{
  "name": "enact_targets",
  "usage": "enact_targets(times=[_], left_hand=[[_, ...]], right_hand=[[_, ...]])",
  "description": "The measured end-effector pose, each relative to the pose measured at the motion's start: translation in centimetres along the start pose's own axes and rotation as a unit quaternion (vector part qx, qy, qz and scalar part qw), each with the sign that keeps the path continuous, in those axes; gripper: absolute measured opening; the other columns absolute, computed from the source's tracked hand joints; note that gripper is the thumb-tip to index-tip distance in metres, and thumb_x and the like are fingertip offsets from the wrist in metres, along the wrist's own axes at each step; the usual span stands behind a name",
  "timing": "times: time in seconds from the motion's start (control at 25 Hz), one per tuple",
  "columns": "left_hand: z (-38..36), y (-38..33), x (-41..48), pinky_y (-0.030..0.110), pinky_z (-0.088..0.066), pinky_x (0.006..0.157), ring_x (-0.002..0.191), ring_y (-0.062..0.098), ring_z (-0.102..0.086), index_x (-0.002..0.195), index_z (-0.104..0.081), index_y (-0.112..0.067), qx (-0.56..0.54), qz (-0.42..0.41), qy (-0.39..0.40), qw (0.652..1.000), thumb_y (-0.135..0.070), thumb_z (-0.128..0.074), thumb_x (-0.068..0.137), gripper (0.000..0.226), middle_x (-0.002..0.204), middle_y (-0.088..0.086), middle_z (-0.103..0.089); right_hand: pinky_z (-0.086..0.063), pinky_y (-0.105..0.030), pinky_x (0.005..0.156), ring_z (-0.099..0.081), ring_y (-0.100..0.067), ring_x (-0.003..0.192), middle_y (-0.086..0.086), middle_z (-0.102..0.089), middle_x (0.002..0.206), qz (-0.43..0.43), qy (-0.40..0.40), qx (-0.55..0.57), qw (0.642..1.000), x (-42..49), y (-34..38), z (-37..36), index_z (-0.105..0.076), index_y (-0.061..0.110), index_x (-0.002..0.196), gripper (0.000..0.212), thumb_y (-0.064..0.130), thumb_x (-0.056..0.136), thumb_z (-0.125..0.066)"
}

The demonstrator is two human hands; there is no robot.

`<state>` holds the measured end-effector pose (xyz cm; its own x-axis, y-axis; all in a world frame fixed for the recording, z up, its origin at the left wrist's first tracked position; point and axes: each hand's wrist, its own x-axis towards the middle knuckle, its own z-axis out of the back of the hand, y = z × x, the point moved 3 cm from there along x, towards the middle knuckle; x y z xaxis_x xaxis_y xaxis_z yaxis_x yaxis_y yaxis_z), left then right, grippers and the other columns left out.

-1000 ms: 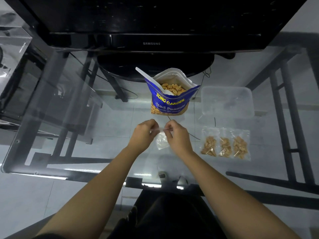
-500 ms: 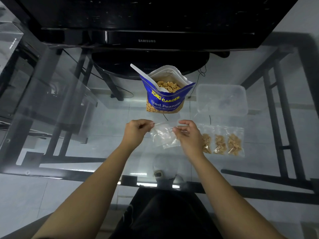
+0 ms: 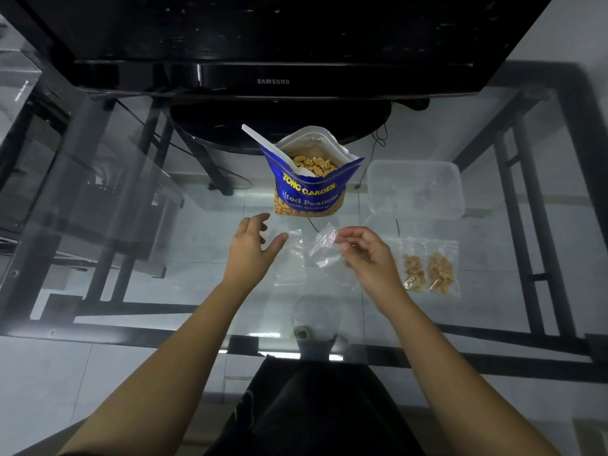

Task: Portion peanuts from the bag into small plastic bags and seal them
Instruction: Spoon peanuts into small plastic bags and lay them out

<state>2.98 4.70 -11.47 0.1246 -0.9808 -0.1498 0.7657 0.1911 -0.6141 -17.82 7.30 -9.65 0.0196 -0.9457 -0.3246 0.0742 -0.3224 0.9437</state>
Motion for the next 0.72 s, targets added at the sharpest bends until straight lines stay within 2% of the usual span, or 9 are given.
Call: enact_targets(times=[0.04,0.08,0.16,0.24,0.36,0.52,0.6,0.72], left_hand=[[0.6,-0.9,-0.1,0.024,-0.048,0.072,0.082,0.011,-0.055,0.119,-0.057,-0.011,-0.060,0.004,0.003,0.998,-0.033,-0.058,0.089,0.037,0.102,0.000,-0.059],[1.0,-1.8,-0.1,0.023,-0.051,0.072,0.082,0.012,-0.058,0.111,-0.062,-0.012,-0.150,0.026,0.039,0.988,-0.029,-0.055,0.091,0.027,0.096,0.000,-0.063],[1.7,-4.0,-0.4,0.020,-0.054,0.074,0.083,0.013,-0.062,0.102,-0.066,-0.012,-0.341,0.083,0.170,0.921,-0.020,-0.053,0.093,0.018,0.092,0.003,-0.067],[2.3,-5.8,-0.4,0.019,-0.055,0.075,0.082,0.012,-0.063,0.102,-0.066,-0.003,-0.407,0.091,0.262,0.870,-0.010,-0.052,0.092,0.018,0.092,0.006,-0.068],[4.0,-7.5,0.0,0.019,-0.055,0.072,0.077,0.010,-0.066,0.095,-0.067,-0.002,-0.442,0.090,0.290,0.844,0.000,-0.052,0.089,0.017,0.083,0.001,-0.072],[6.2,-9.3,0.4,0.017,-0.055,0.067,0.069,0.006,-0.066,0.090,-0.069,-0.008,-0.431,0.062,0.299,0.849,0.006,-0.052,0.087,0.023,0.075,-0.003,-0.073],[7.2,-10.3,0.7,0.019,-0.056,0.067,0.069,0.009,-0.067,0.088,-0.070,-0.008,-0.423,0.044,0.283,0.860,0.007,-0.056,0.085,0.021,0.074,-0.001,-0.072],[8.7,-11.3,1.8,0.028,-0.057,0.073,0.072,0.019,-0.065,0.089,-0.070,-0.009,-0.377,0.008,0.224,0.899,0.002,-0.064,0.081,0.015,0.078,0.008,-0.069]], right_hand=[[-0.050,-0.016,0.071,-0.062,-0.002,0.090,0.009,-0.068,0.097,0.002,0.013,0.009,1.000,-0.1,0.6,0.0,-0.059,0.028,0.093,0.025,0.004,0.091,-0.053],[-0.050,-0.016,0.071,-0.062,-0.002,0.090,0.010,-0.068,0.097,0.004,0.026,0.012,1.000,-0.2,1.2,0.0,-0.060,0.028,0.093,0.025,0.004,0.091,-0.053],[-0.051,-0.016,0.070,-0.062,0.002,0.085,0.010,-0.068,0.096,0.011,0.050,0.015,0.999,-0.4,2.8,0.0,-0.061,0.027,0.092,0.026,0.003,0.091,-0.052],[-0.050,-0.015,0.067,-0.059,0.004,0.077,0.009,-0.067,0.093,0.027,0.070,0.015,0.997,-0.4,4.5,0.0,-0.060,0.026,0.091,0.027,0.001,0.091,-0.051],[-0.048,-0.014,0.064,-0.058,0.006,0.074,0.009,-0.068,0.092,0.049,0.080,0.002,0.996,-0.4,6.5,0.1,-0.060,0.026,0.092,0.027,0.000,0.091,-0.051],[-0.049,-0.015,0.065,-0.061,0.005,0.084,0.008,-0.069,0.096,0.079,0.079,-0.031,0.993,0.1,9.1,0.7,-0.061,0.023,0.096,0.020,0.005,0.091,-0.053],[-0.049,-0.017,0.070,-0.062,0.000,0.091,0.006,-0.068,0.101,0.086,0.080,-0.050,0.992,0.4,10.4,1.1,-0.062,0.023,0.101,0.016,0.015,0.088,-0.061],[-0.045,-0.017,0.077,-0.058,-0.005,0.099,0.004,-0.063,0.106,0.077,0.054,-0.128,0.987,0.9,11.4,2.0,-0.058,0.030,0.109,0.038,0.025,0.075,-0.076]])
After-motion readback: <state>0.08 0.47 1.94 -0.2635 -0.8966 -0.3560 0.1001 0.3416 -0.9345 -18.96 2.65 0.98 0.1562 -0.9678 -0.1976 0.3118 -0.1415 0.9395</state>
